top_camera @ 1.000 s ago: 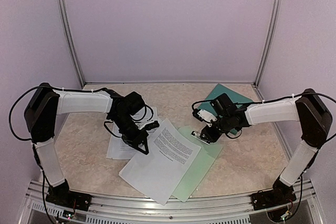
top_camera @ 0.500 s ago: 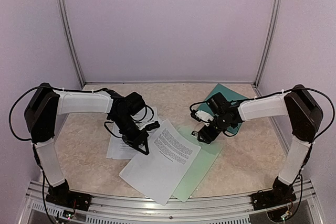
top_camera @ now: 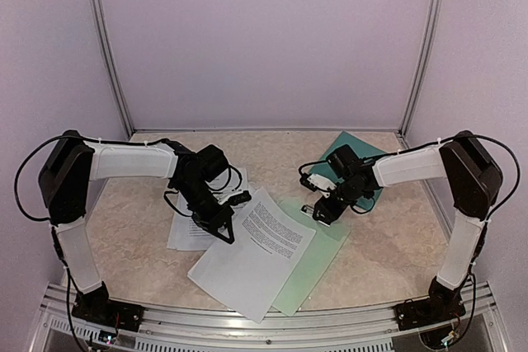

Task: Put the files into the folder
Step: Open the spring clip on the folder at the center of the board.

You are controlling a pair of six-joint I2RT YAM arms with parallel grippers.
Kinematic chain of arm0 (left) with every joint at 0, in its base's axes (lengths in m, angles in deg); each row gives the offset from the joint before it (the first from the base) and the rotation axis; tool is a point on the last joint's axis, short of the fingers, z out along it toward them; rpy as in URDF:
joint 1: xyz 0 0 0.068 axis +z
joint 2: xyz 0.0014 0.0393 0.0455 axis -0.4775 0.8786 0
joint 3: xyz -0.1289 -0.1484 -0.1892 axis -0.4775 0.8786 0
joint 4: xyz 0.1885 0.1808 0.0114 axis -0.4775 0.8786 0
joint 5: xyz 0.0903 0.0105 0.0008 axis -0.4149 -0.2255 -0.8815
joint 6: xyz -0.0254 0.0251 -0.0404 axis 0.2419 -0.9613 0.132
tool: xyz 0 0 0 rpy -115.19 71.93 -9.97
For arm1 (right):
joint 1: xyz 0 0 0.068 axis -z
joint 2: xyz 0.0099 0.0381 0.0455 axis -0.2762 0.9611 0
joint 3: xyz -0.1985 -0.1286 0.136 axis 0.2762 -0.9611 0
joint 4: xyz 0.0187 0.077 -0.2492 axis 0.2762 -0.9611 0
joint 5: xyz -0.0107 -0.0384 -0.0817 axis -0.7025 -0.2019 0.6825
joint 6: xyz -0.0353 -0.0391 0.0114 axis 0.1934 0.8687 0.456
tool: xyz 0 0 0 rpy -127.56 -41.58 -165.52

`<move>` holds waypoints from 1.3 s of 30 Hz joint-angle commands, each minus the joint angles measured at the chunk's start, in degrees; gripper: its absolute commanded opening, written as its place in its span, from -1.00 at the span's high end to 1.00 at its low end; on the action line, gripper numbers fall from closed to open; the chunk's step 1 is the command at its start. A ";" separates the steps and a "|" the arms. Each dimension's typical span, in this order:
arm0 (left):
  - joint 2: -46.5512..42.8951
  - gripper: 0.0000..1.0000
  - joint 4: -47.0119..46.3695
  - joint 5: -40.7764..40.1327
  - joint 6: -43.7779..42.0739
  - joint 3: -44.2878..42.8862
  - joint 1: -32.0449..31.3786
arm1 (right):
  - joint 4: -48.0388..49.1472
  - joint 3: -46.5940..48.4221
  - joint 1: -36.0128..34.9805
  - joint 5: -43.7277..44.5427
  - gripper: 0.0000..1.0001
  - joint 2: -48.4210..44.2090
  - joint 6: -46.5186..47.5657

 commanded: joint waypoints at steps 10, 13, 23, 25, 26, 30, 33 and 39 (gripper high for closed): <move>1.87 1.00 -0.01 2.57 -0.80 -0.59 0.27 | -0.16 -0.31 0.87 -0.27 0.77 1.83 -0.48; 1.90 1.00 -0.08 2.66 -0.80 -0.60 0.26 | -0.18 -0.51 0.84 -0.14 0.85 1.78 -0.64; 3.33 1.00 -0.96 7.27 -0.80 -1.52 0.52 | 1.03 -1.27 1.65 -5.05 1.00 2.52 -2.96; 3.67 1.00 -0.99 7.30 -0.80 -1.65 0.59 | 1.16 -1.14 1.82 -6.23 1.00 2.63 -3.43; 3.77 1.00 -1.01 7.31 -0.80 -1.61 0.65 | 1.09 -0.98 1.76 -6.78 1.00 2.72 -3.71; 4.63 1.00 -1.25 7.75 -0.80 -2.08 0.70 | 0.57 -0.34 1.95 -8.45 1.00 3.06 -4.79; 5.66 1.00 -1.33 9.60 -0.80 -3.17 0.70 | 0.12 -0.14 2.09 -9.06 1.00 3.21 -5.73; 9.03 1.00 0.41 13.93 -2.42 -6.99 0.54 | 0.46 -0.36 2.25 -10.83 1.00 3.51 -7.81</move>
